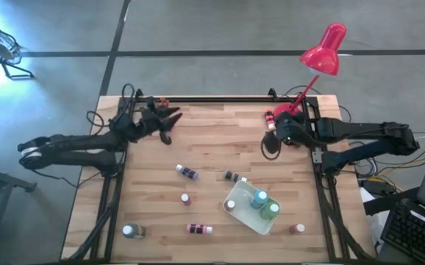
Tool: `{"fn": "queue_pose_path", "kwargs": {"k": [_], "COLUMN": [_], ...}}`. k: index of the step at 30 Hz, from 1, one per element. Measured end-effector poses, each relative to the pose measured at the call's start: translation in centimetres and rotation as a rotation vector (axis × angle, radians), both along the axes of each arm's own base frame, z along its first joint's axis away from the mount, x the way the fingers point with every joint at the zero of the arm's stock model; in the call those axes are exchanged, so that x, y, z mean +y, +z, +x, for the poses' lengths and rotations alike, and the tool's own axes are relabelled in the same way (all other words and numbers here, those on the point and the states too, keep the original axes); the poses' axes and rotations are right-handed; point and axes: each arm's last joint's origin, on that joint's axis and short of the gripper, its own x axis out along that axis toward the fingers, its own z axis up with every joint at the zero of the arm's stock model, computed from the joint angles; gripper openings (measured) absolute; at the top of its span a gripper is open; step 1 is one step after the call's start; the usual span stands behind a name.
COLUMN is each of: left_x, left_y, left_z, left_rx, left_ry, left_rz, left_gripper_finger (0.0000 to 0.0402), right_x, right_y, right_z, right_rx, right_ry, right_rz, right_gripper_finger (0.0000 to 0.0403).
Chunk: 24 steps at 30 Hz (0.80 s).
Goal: Pick & Place Paint Supplies
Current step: Put the blue paint bottle into the white bin
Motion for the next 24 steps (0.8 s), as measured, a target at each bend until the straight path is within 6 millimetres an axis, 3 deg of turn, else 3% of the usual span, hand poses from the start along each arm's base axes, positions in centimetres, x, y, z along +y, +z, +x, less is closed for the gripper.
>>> {"fn": "queue_pose_path", "kwargs": {"k": [5,12,24], "left_x": [-0.5,-0.9,-0.9], "left_y": [2.2,4.2,5.1], "left_z": [1.5,2.6,2.8], "left_rx": [0.128,0.276,0.290], "left_ry": [-0.130,-0.179,-0.184], "left_rz": [-0.067,-0.131,-0.156], "left_gripper_finger": [0.0117,0.0117,0.0117], "right_x": [-1.7,-3.5,-6.3], "right_y": [-0.6,-1.3,-6.4], "right_z": [-1.1,-1.5,0.9], "right_rx": [0.087,0.174,0.530], "right_ry": [-0.066,-0.060,-0.011], "right_rz": [0.084,0.126,0.283], "right_gripper_finger": [0.0309,0.0289,0.0310]}}
